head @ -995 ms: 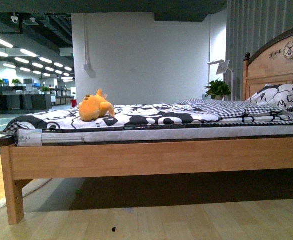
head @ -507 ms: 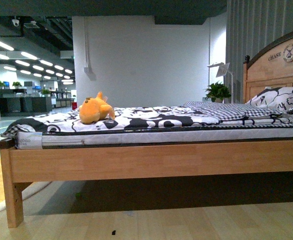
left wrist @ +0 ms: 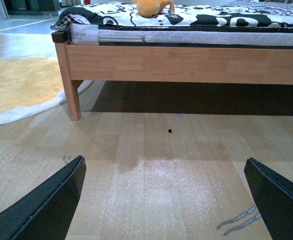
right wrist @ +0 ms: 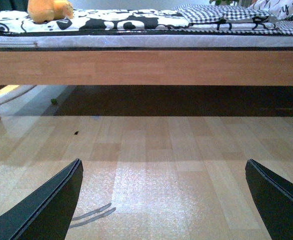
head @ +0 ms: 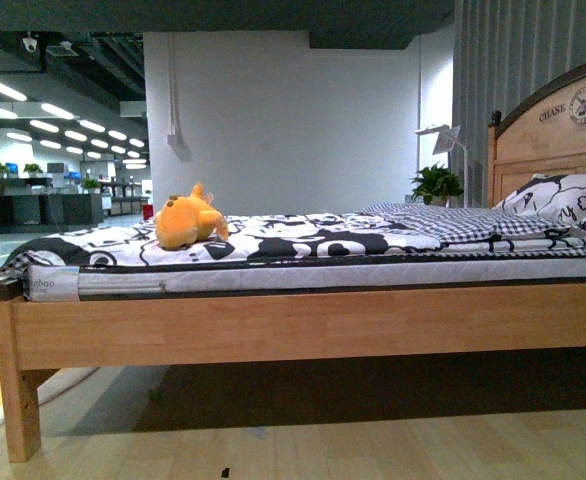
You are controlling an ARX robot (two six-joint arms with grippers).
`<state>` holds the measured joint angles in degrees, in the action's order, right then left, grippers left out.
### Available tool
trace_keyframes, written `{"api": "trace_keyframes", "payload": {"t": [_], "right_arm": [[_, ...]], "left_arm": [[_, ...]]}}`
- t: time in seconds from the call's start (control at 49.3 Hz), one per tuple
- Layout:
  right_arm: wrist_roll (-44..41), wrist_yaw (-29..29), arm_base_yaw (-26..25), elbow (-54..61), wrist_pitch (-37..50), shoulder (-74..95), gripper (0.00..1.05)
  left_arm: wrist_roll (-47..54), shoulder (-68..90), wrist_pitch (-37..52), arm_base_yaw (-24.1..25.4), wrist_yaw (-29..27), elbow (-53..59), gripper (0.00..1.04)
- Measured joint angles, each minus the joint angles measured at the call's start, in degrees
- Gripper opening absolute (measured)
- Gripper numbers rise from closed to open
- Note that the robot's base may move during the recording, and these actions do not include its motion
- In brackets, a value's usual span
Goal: Put away toys
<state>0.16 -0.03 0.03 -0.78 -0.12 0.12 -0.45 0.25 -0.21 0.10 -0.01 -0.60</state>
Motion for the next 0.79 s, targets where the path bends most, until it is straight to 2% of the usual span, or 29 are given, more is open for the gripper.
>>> {"api": "trace_keyframes", "payload": {"t": [0.792], "right_arm": [[0.0, 0.0, 0.0, 0.0, 0.0, 0.0, 0.98]], "left_arm": [[0.0, 0.0, 0.0, 0.0, 0.0, 0.0, 0.98]]}}
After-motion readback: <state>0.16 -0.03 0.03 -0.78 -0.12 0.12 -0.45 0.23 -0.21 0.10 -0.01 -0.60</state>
